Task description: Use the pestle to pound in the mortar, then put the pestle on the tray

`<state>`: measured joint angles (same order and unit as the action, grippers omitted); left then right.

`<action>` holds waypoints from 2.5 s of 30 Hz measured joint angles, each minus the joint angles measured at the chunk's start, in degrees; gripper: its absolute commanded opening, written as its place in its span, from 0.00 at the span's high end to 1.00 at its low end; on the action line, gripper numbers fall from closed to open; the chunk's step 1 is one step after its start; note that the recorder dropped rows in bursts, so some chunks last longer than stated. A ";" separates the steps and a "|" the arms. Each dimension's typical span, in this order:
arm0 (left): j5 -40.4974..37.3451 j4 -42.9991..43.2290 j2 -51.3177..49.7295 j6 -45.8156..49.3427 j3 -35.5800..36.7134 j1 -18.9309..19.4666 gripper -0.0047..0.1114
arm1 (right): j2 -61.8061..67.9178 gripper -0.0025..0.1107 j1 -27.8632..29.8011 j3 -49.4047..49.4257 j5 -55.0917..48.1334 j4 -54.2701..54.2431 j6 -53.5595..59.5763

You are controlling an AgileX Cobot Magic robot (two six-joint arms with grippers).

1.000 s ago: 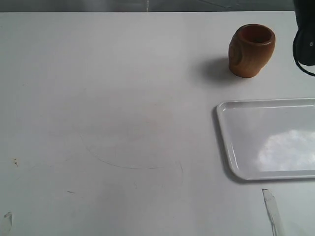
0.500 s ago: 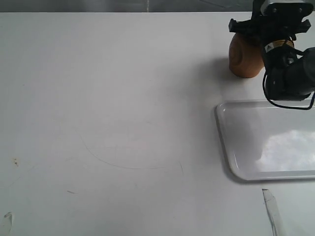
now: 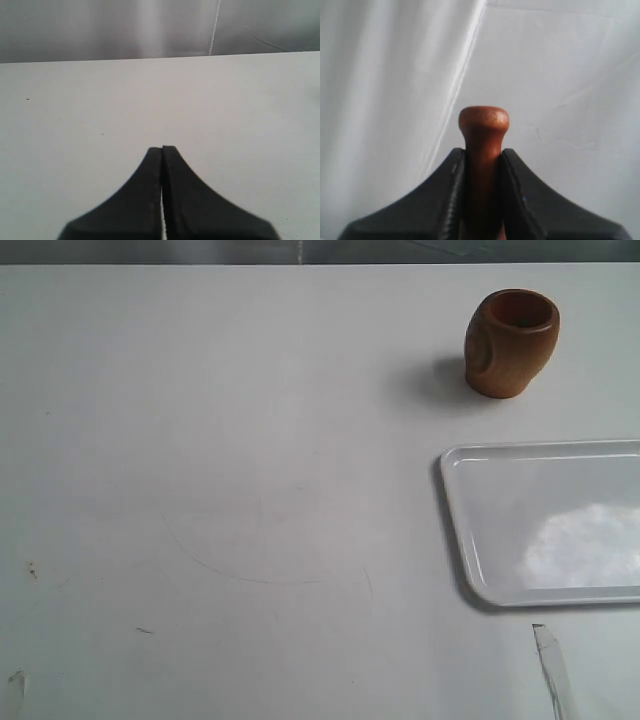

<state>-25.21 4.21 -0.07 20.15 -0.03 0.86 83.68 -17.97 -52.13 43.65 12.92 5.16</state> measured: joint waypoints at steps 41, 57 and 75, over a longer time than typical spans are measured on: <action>0.00 0.00 0.00 0.00 0.00 0.00 0.96 | -5.96 0.42 -14.56 13.77 -83.93 11.13 18.03; 0.00 0.00 0.00 0.00 0.00 0.00 0.96 | -33.87 0.98 -14.56 18.53 -68.14 74.13 -72.69; 0.00 0.00 0.00 0.00 0.00 0.00 0.96 | -70.27 0.98 -14.56 31.76 -63.93 33.98 -17.27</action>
<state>-25.21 4.21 -0.07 20.15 -0.03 0.86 13.41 -32.53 -20.37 -20.28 46.90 -12.11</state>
